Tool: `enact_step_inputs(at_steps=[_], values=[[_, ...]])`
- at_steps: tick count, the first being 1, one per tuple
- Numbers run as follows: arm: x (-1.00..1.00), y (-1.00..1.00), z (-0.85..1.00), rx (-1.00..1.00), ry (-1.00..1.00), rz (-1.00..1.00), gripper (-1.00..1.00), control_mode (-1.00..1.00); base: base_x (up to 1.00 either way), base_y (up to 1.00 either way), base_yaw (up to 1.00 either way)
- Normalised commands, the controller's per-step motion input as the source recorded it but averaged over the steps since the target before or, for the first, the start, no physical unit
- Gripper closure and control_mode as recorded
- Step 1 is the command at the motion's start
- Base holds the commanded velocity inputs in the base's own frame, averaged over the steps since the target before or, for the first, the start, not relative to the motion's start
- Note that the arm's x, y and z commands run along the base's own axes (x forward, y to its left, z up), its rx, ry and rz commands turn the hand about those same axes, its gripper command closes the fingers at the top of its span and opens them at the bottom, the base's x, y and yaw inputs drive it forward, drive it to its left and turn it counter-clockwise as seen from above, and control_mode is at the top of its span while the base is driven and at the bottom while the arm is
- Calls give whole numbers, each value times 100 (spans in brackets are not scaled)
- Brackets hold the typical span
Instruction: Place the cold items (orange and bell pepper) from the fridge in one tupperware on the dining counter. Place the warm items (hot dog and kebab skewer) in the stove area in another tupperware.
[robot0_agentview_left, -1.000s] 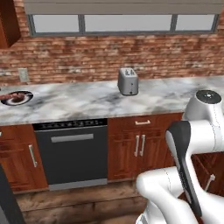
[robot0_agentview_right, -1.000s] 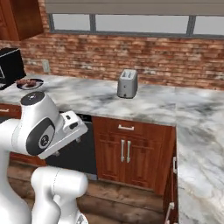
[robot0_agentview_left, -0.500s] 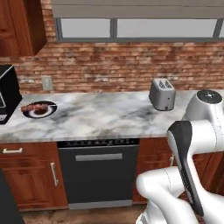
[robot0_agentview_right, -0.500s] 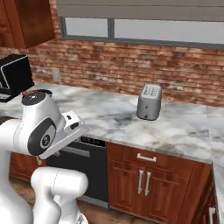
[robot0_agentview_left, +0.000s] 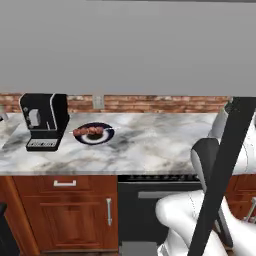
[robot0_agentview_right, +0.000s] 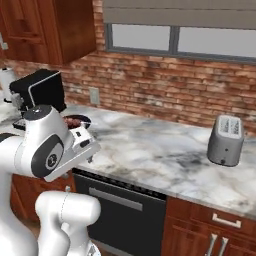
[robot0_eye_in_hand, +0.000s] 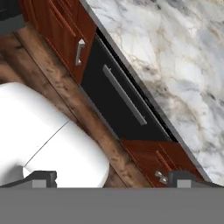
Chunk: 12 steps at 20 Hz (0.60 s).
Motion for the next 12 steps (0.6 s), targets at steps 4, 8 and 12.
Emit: enact_step_inputs(at_steps=[4, 8, 12], values=[[0, 0, 0, 0, 0, 0, -100, 100, 48, 75, -1], [0, 0, 0, 0, 0, 0, -100, 100, 23, 62, -8], [0, 0, 0, 0, 0, 0, -100, 100, 22, 64, -10]])
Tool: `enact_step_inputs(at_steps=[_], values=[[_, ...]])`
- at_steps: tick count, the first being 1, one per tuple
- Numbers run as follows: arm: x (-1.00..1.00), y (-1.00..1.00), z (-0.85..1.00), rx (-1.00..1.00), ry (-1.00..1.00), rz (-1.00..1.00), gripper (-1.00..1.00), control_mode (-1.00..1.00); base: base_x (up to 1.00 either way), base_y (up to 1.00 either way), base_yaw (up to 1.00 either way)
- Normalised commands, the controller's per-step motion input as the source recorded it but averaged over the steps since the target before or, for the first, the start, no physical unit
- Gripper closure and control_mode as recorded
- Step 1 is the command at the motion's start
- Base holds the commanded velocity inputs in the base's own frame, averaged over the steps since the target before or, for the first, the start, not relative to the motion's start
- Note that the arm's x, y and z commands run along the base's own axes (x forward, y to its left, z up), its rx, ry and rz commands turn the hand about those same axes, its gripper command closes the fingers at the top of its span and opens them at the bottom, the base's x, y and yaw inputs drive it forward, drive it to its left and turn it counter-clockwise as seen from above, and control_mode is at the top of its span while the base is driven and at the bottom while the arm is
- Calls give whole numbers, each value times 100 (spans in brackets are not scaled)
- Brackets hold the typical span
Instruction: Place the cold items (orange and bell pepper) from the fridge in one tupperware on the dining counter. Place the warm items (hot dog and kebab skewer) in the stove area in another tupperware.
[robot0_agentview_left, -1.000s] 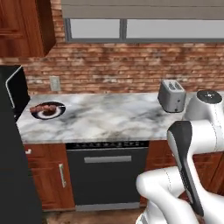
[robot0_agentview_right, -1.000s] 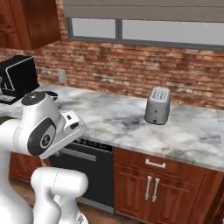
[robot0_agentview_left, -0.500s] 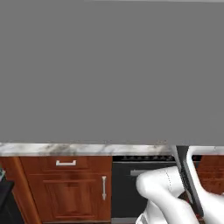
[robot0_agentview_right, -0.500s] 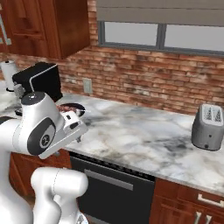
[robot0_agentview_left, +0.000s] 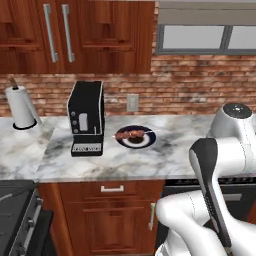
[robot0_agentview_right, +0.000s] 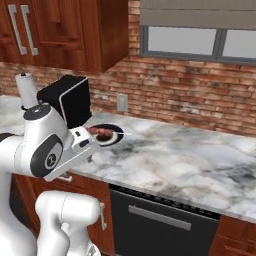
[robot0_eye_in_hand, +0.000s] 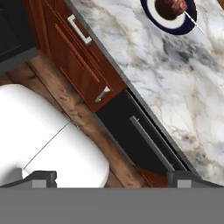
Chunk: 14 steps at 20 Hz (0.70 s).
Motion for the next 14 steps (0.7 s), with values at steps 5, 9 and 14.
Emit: enact_step_inputs(at_steps=[5, 9, 14], values=[[0, 0, 0, 0, 0, 0, -100, 100, 31, 59, -14], [0, 0, 0, 0, 0, 0, -100, 100, 37, 47, -20], [0, 0, 0, 0, 0, 0, -100, 100, 39, 30, -25]])
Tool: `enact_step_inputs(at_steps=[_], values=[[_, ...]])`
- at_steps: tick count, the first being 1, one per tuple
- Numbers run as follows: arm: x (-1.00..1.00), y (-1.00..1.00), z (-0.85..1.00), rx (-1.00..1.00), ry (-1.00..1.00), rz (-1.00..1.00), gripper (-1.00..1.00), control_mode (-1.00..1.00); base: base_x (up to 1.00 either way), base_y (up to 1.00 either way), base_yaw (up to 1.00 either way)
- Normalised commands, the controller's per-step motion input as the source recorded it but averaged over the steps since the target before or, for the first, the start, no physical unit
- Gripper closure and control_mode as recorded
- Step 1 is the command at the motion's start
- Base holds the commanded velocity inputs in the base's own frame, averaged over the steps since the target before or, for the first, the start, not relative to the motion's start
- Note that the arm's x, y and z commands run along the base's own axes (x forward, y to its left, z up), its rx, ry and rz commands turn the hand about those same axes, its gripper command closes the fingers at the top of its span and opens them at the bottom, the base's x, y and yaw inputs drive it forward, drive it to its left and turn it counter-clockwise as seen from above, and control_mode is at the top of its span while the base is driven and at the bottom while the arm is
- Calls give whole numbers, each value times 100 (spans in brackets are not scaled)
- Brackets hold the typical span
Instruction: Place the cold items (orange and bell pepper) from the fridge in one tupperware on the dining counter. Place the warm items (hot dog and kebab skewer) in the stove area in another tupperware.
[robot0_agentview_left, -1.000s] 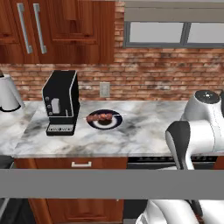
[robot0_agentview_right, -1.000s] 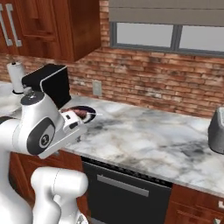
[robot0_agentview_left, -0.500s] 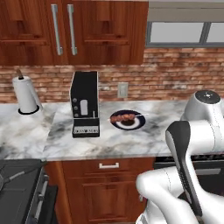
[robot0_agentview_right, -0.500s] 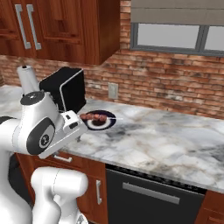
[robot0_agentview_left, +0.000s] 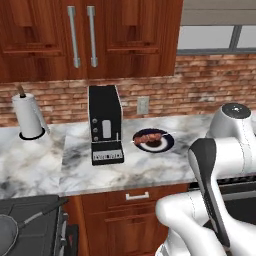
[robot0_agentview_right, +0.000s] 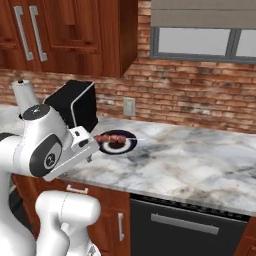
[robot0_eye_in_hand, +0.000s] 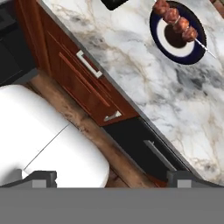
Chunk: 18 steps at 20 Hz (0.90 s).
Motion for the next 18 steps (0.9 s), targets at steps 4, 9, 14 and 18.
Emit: enact_step_inputs(at_steps=[4, 9, 14, 18], values=[[0, 0, 0, 0, 0, 0, -100, 100, 41, 28, -29], [0, 0, 0, 0, 0, 0, -100, 100, 46, 44, -28], [5, 9, 0, 0, -2, -5, -100, -100, 31, 38, -21], [44, 31, 0, 0, -6, -7, -100, -100, 0, 0, 0]])
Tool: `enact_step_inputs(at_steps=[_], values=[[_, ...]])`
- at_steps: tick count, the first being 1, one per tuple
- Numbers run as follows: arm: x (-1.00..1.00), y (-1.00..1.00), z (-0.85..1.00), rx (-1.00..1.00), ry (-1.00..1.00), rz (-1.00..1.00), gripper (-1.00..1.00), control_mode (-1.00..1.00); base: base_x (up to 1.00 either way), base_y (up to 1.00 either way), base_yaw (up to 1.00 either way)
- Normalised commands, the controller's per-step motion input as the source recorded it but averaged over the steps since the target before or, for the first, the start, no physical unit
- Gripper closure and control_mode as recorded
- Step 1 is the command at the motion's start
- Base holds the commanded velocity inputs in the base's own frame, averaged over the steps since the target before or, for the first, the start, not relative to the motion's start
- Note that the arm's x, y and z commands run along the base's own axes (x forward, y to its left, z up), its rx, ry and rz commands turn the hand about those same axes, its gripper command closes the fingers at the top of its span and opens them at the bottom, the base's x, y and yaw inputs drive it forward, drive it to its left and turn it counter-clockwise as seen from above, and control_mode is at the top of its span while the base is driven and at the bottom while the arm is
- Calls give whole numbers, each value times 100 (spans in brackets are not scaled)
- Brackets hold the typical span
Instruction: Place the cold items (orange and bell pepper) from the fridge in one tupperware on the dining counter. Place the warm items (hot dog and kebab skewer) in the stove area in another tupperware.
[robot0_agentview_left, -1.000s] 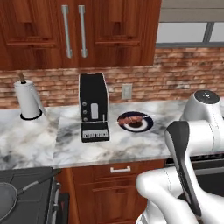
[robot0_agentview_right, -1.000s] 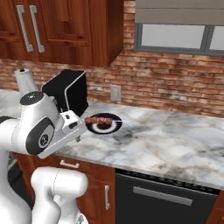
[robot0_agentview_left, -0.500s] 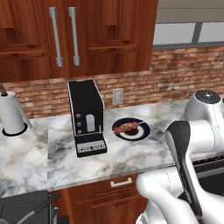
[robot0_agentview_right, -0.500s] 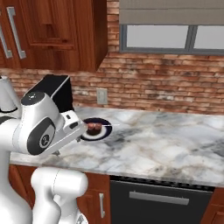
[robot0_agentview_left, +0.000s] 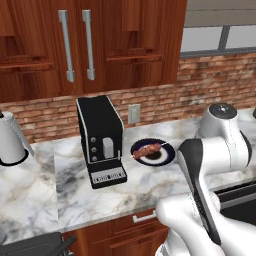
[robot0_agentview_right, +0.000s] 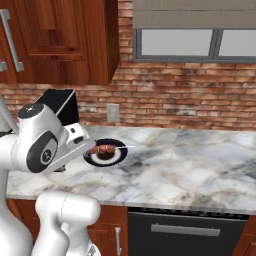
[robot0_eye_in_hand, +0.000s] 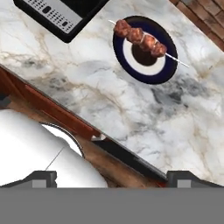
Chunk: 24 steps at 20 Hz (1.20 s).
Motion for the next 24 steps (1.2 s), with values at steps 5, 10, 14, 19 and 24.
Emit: enact_step_inputs(at_steps=[5, 10, 14, 19, 24], values=[[37, 0, 0, 0, -4, 15, -100, -100, 0, 0, 0], [40, 0, -1, 0, -2, 26, -100, -100, 0, 0, 0], [54, 0, -16, 0, 0, 30, -100, -100, 0, 0, 0], [60, 0, -36, 0, 0, 27, -100, -100, 0, 0, 0], [68, 0, -54, 0, 0, 25, -100, -100, 0, 0, 0]])
